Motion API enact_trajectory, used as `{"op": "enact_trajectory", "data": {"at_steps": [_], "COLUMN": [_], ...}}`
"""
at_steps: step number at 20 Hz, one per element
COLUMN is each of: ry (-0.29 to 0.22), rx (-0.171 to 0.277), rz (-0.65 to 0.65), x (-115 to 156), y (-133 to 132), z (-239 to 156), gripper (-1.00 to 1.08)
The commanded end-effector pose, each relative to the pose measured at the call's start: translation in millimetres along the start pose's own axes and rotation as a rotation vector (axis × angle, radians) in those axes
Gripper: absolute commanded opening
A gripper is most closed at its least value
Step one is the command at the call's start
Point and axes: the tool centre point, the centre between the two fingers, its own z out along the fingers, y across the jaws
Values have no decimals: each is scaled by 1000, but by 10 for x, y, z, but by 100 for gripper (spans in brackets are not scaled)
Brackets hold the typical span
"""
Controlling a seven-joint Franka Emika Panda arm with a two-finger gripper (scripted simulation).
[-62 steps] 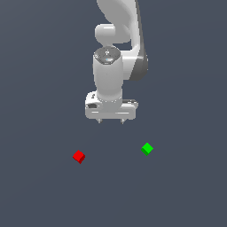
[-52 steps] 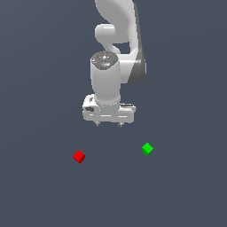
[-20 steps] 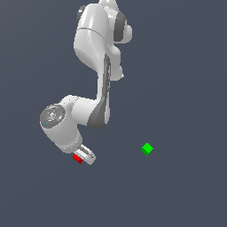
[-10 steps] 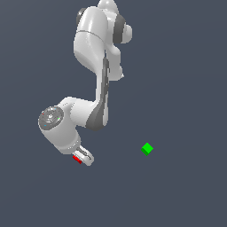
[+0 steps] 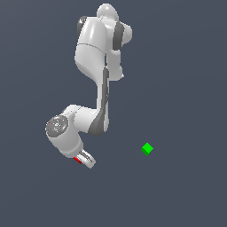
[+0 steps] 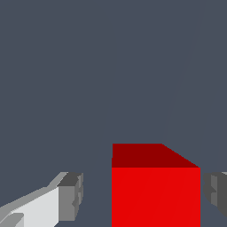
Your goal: Stack the red cube on top of the green cube.
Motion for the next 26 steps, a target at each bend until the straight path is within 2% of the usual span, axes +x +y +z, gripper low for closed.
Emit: {"op": "enact_trajectory", "data": {"at_steps": [1,5,6,19,26], "ry": [2,2,2,1,1], "rx": [1,1,1,0,1], "rz": [0,0,0,0,0], "x": [7,19,19,13,5], "y": [-2,-5,-5,-6,-2], "z": [53,41,41,19,-281], "gripper": [100,100,-100,-100,-100]}}
